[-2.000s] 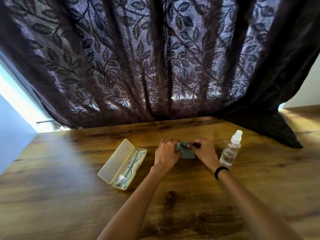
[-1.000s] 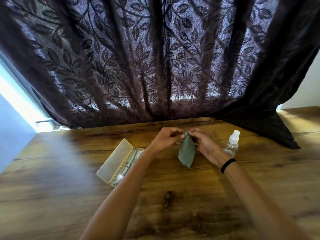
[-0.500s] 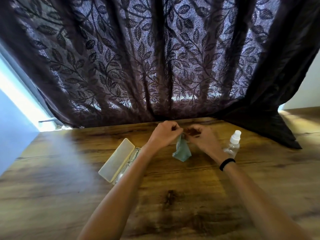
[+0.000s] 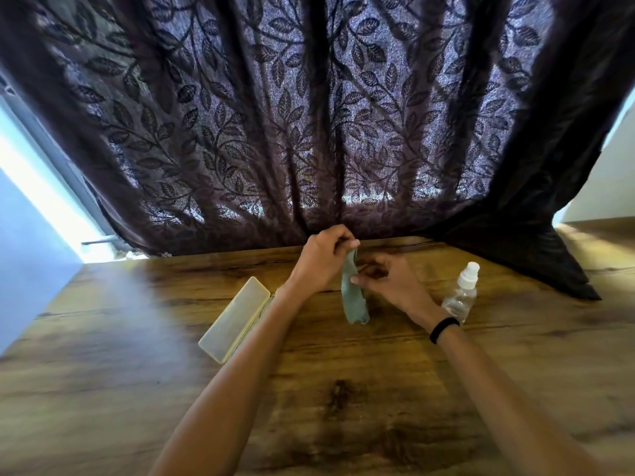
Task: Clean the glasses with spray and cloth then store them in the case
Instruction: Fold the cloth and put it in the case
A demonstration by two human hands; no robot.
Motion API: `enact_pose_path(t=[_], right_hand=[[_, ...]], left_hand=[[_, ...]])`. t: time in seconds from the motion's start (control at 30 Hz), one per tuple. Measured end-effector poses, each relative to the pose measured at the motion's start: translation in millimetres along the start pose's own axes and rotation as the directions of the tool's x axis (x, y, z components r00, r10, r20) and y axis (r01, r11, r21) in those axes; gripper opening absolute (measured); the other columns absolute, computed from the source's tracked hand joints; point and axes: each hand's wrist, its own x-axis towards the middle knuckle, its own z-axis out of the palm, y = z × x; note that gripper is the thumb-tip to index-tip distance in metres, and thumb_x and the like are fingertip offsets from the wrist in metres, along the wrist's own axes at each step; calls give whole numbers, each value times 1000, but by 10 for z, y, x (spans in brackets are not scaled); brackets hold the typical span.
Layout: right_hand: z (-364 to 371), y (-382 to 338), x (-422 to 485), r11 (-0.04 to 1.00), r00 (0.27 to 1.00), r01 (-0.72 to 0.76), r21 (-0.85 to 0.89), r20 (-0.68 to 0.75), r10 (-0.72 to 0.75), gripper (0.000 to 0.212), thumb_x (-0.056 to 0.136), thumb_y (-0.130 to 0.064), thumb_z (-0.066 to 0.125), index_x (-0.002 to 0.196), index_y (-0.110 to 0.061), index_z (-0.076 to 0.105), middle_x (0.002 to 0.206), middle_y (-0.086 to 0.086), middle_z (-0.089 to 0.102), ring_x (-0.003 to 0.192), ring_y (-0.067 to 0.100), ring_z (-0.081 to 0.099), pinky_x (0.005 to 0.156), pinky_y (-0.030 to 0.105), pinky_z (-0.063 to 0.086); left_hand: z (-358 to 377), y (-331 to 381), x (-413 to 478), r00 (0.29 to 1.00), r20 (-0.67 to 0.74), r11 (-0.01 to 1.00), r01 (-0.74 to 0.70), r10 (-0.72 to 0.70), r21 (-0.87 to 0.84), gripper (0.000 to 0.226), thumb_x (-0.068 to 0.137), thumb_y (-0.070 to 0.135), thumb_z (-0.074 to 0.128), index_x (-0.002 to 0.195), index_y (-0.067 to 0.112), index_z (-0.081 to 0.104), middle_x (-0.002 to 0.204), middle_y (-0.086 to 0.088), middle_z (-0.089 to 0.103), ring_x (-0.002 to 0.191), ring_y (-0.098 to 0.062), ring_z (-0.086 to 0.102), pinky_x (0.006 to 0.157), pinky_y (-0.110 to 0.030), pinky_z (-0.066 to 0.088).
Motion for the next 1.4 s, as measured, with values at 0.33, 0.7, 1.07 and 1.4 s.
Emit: enact_pose_path(t=[0.33, 0.7, 1.07, 1.4], right_hand=[[-53, 61, -53, 999, 999, -35, 7, -2, 35, 11, 77, -20, 72, 87, -17, 68, 85, 0, 69, 72, -1, 60, 64, 7, 47], [123, 154, -9, 969, 998, -44, -242, -53, 32, 7, 84, -23, 63, 79, -28, 63, 63, -12, 60, 51, -3, 54, 48, 12, 40], [-402, -55, 275, 958, 940, 44, -284, -314, -136, 11, 83, -8, 63, 85, -16, 71, 79, 0, 70, 73, 7, 64, 74, 19, 50], [212, 87, 74, 988, 1000, 17, -152, -13, -19, 17, 78, -18, 72, 94, -19, 67, 82, -6, 67, 75, 3, 61, 66, 8, 46]], left_hand=[[-325, 14, 38, 991, 118, 998, 63, -63, 7, 11, 90, 22, 58, 81, 16, 59, 60, 2, 58, 43, 1, 54, 52, -13, 46], [-364, 24, 67, 988, 140, 992, 75, -60, -102, 14, 88, 23, 60, 87, 9, 66, 61, -3, 64, 42, -1, 56, 47, -13, 46], [-596, -218, 181, 991, -60, 993, 121, -121, -11, 12, 86, 17, 64, 85, 5, 66, 64, 0, 65, 44, 2, 58, 47, -11, 47], [-465, -144, 93, 999, -27, 999, 28, -27, 23, 14, 86, 24, 63, 78, 13, 64, 56, 13, 56, 42, 6, 50, 45, -6, 36]])
